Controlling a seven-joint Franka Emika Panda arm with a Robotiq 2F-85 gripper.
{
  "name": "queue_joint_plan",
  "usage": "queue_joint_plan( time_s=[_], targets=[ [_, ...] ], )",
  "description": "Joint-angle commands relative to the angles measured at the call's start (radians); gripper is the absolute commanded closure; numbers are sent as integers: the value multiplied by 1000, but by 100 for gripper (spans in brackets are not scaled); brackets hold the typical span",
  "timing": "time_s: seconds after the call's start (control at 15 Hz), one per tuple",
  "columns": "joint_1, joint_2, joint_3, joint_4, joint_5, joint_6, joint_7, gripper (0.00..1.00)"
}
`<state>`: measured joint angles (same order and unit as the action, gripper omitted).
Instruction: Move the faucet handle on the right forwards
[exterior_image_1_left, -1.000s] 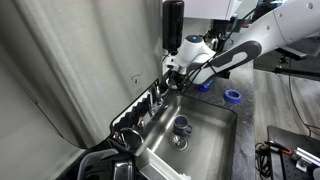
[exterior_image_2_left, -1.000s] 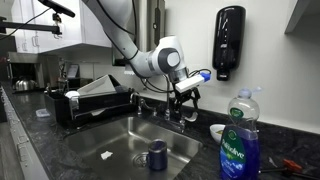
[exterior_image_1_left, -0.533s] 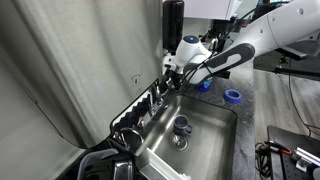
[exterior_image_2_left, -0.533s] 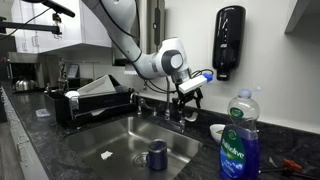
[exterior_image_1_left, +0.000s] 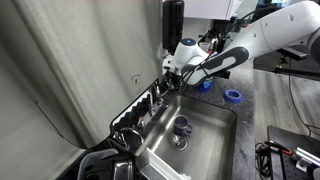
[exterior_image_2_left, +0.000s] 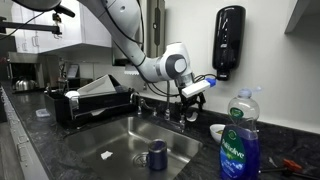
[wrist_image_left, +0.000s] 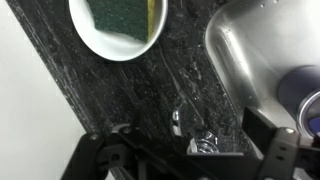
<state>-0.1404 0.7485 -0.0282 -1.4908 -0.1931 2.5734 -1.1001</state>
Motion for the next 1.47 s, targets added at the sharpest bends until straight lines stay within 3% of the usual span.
queue_joint_plan(
  time_s=[0.0, 0.4, 1.4],
  targets=[
    [-44, 13, 46, 31, 12, -60, -48, 0],
    [-63, 2, 80, 9, 27, -110, -95, 0],
    [-65, -71, 83, -79, 32, -145, -117, 0]
  ],
)
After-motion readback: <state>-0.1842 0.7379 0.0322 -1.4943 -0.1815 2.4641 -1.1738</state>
